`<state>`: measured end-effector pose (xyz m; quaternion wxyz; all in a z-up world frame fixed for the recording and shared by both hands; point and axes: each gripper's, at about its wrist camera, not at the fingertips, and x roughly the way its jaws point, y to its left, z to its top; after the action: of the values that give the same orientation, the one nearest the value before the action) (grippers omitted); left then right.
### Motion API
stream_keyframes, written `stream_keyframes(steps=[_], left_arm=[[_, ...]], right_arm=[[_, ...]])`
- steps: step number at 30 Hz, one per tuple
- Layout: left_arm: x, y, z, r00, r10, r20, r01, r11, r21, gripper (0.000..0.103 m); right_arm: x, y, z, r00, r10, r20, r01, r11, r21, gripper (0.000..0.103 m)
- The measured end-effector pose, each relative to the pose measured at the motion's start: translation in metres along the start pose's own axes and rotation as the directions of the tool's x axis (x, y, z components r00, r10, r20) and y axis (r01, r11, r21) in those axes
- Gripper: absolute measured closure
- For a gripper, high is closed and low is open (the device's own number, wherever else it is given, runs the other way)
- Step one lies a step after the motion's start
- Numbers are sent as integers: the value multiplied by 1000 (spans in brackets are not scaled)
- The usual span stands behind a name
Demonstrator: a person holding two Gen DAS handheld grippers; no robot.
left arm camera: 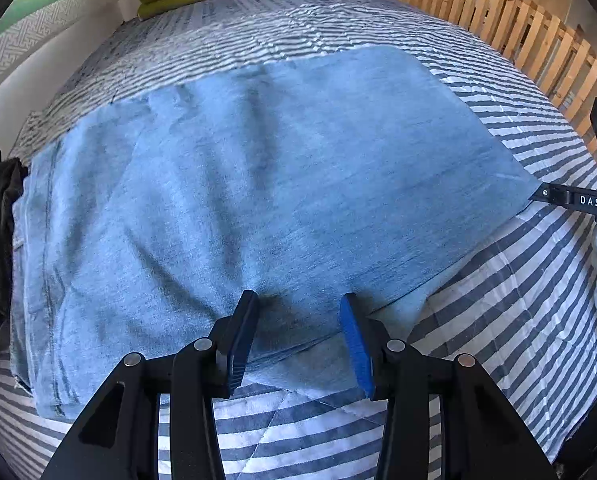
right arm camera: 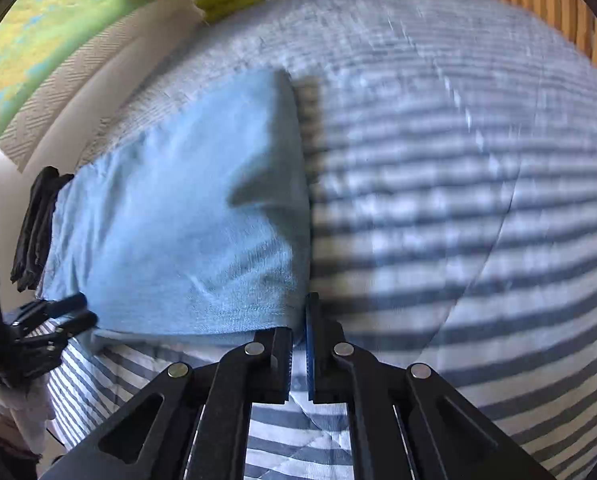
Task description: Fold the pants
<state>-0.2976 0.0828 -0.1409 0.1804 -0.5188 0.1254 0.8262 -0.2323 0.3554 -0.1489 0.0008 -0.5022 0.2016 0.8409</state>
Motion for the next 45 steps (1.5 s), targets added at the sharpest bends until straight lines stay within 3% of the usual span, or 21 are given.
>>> stream_keyframes(steps=[3, 6, 8, 9, 11, 14, 17, 20, 22, 23, 24, 26, 29, 32, 34, 38, 39, 42, 45], left_arm=[[-15, -33, 10, 998, -41, 53, 37, 997, 74, 56], [-16, -81, 33, 990, -113, 78, 99, 981, 166, 56], [-12, -110, 52, 984, -156, 85, 137, 970, 200, 56], [-8, -123, 62, 980, -175, 91, 153, 966, 210, 56], [4, -143, 84, 973, -208, 96, 185, 960, 211, 58], [34, -161, 113, 972, -225, 67, 211, 962, 171, 80], [71, -182, 123, 963, -266, -36, 268, 946, 182, 82], [72, -197, 120, 975, -219, -23, 218, 948, 231, 80], [58, -191, 120, 974, -225, -13, 224, 959, 174, 72], [47, -190, 116, 978, -209, 11, 205, 965, 163, 57], [37, -191, 111, 980, -195, 34, 186, 966, 178, 34], [22, -206, 96, 984, -164, 69, 142, 959, 244, 15], [31, -230, 83, 994, -86, 60, 60, 935, 349, 15], [59, -245, 78, 999, 8, 34, -21, 923, 383, 34], [63, -239, 82, 998, -20, 54, 0, 940, 342, 47], [55, -222, 86, 995, -89, 41, 73, 951, 302, 89], [48, -215, 87, 992, -114, 50, 96, 956, 278, 91], [25, -196, 92, 977, -195, 91, 175, 966, 191, 92], [8, -183, 92, 962, -239, 129, 220, 964, 147, 93]], right_arm=[[-17, 3, 1, 999, 13, 31, -11, 999, -48, 99], [-10, -3, -4, 998, 23, -64, -28, 997, -74, 98], [-20, -16, -4, 991, 100, -92, -104, 994, -43, 98], [-32, -28, -3, 990, 128, -60, -127, 992, 7, 98], [-54, -47, -1, 995, 97, 20, -98, 994, 42, 98], [-73, -71, 1, 996, 13, 93, -21, 996, 85, 95], [-73, -93, 3, 995, 31, 96, -47, 985, 165, 95], [-69, -104, 9, 994, 55, 89, -71, 979, 189, 95], [-65, -105, 13, 993, 84, 81, -98, 976, 197, 95], [-63, -105, 13, 992, 99, 78, -113, 972, 205, 95], [-63, -106, 12, 990, 120, 76, -134, 967, 217, 95], [-60, -110, 13, 985, 153, 76, -167, 955, 244, 93], [-55, -115, 16, 974, 213, 73, -226, 933, 282, 88], [-56, -119, 19, 966, 243, 86, -257, 920, 297, 88], [-59, -122, 23, 956, 274, 101, -292, 907, 304, 87], [-56, -129, 38, 929, 345, 137, -371, 863, 343, 67], [-51, -128, 46, 927, 350, 139, -376, 861, 342, 60], [-29, -116, 71, 928, 359, 99, -371, 873, 318, 51], [11, -94, 95, 903, 428, 36, -416, 851, 320, 46]])
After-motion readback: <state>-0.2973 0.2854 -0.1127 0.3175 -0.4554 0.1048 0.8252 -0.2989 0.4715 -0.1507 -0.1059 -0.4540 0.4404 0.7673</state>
